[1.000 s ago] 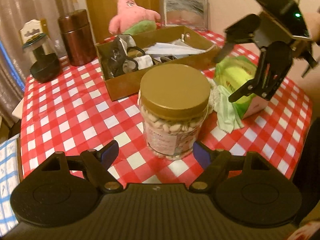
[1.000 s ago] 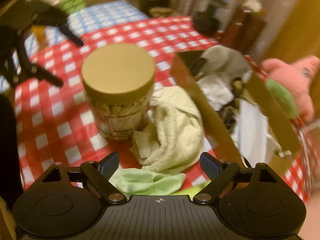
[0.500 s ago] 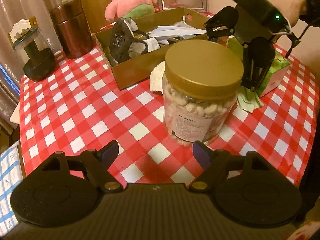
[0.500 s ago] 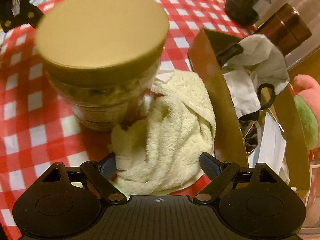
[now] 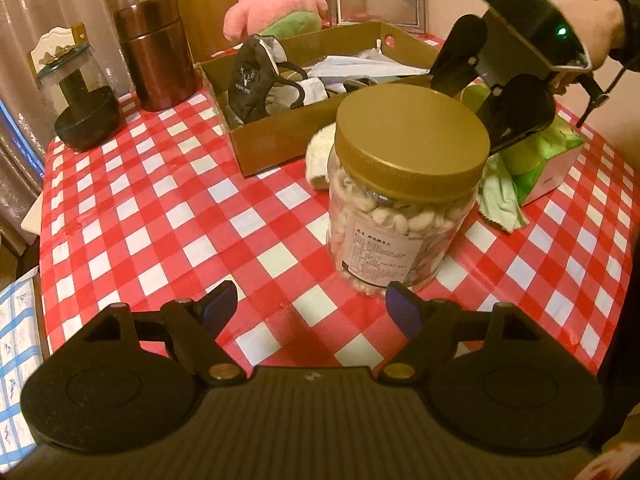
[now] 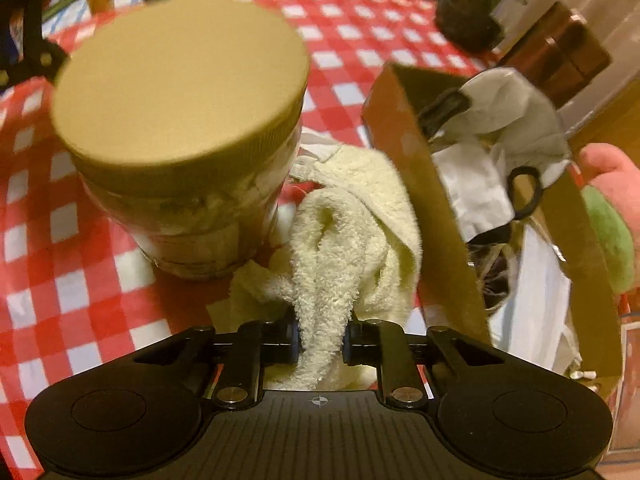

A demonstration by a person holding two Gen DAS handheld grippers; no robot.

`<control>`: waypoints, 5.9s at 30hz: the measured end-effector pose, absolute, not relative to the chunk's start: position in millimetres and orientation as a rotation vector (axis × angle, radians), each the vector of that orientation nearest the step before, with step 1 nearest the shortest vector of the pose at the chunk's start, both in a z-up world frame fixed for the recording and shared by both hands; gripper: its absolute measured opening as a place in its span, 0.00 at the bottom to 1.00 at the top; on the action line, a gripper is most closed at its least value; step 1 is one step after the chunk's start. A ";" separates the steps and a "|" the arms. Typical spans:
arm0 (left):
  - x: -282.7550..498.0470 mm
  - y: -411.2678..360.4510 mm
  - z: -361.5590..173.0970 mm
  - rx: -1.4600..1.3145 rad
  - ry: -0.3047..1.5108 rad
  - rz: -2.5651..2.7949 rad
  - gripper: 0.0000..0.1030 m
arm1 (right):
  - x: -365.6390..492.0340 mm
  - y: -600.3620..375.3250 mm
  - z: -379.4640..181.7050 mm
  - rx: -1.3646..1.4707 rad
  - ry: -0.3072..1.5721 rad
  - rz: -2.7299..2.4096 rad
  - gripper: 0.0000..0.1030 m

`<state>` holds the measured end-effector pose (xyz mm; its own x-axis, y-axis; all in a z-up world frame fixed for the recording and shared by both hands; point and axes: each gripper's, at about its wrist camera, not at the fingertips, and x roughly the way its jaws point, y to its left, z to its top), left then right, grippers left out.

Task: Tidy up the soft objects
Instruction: 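Grasp the cream terry towel with the right gripper and lift it, then grasp the light green cloth with the left gripper while the right holds the towel raised, then carry the green cloth and cream towel over the cardboard tray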

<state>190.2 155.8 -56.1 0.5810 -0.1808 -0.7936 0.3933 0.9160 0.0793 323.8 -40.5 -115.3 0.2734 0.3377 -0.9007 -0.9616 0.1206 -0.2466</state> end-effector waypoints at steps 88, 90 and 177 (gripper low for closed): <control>156.2 -28.2 -66.9 0.073 0.808 -0.236 0.03 | 159.5 -298.3 2.6 -0.055 0.729 0.415 0.18; 147.8 -24.9 -56.0 0.066 0.796 -0.233 0.03 | 153.6 -295.0 8.3 -0.047 0.719 0.420 0.18; 246.8 106.4 70.8 0.096 0.676 -0.167 0.03 | 237.2 -214.5 43.7 -0.054 0.723 0.574 0.18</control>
<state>246.8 106.4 70.8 0.7671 -0.1224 -0.6297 0.1847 0.9822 0.0341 237.2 -214.5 43.7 0.6031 0.4775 -0.6389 -0.5141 0.8452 0.1464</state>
